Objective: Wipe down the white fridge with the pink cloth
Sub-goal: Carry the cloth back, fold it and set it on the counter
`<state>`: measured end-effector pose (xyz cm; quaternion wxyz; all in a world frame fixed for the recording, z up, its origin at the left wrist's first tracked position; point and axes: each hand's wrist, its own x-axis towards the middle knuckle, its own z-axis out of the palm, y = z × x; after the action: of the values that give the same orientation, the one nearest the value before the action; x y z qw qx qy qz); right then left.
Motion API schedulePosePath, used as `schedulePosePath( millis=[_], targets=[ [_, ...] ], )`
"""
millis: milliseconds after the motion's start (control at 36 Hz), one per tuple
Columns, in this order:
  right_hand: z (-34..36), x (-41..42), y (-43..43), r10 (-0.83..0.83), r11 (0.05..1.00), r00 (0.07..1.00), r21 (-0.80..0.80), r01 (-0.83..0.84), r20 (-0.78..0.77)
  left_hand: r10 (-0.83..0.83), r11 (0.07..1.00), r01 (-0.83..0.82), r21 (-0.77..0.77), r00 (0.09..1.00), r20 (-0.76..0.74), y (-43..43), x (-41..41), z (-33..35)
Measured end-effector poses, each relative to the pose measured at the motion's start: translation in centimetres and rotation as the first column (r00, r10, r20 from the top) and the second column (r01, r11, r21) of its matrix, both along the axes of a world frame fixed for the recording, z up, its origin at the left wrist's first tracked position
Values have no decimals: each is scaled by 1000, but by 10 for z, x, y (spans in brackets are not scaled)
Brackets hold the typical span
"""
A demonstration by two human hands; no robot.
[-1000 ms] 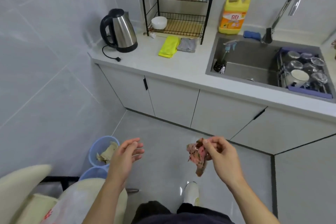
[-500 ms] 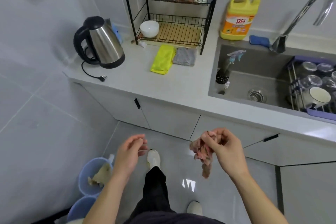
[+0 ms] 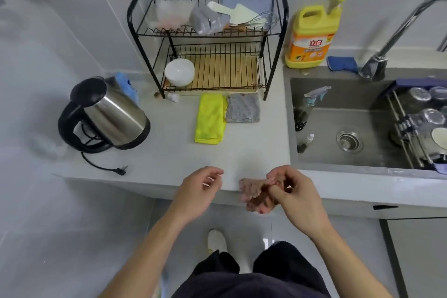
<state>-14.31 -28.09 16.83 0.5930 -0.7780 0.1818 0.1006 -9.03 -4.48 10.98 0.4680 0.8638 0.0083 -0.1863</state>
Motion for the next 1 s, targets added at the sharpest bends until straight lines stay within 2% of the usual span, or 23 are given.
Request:
schedulePosePath(
  millis=[111, 222, 333, 417, 500, 611, 694, 750, 833, 889, 1000],
  targets=[
    [4, 28, -3, 94, 994, 995, -59, -91, 42, -210, 975, 214, -57, 975, 74, -25, 22, 4],
    [10, 51, -14, 177, 982, 980, -74, -171, 85, -256, 959, 268, -94, 959, 120, -55, 33, 5],
    [11, 68, -28, 278, 959, 953, -95, -267, 119, -208, 977, 212, -17, 971, 121, -75, 41, 7],
    [7, 81, -38, 287, 956, 951, -93, -277, 116, -143, 990, 143, -7, 988, 66, -86, 42, 10],
    [-1, 91, -43, 244, 967, 963, -100, -233, 113, -84, 993, 82, -83, 996, -17, -94, 45, 17],
    [-14, 103, -42, 175, 983, 977, -80, -166, 120, 71, 969, -100, -224, 989, -133, -99, 53, 18],
    [-23, 113, -40, 145, 979, 980, -167, -121, 137, 38, 952, -99, -291, 978, -207, -97, 63, 17],
    [-25, 119, -37, 128, 973, 979, -213, -93, 156, -38, 979, 4, -206, 986, -163, -91, 71, 20],
    [-25, 127, -31, 80, 982, 987, -182, -53, 143, -153, 988, 152, -35, 988, -28, -85, 82, 25],
    [-24, 131, -28, 69, 982, 988, -183, -43, 137, -187, 982, 184, 51, 981, 61, -79, 92, 27],
    [-25, 141, -27, 77, 970, 989, -240, -45, 128, -212, 972, 198, 123, 971, 111, -64, 112, 31]
  ],
)
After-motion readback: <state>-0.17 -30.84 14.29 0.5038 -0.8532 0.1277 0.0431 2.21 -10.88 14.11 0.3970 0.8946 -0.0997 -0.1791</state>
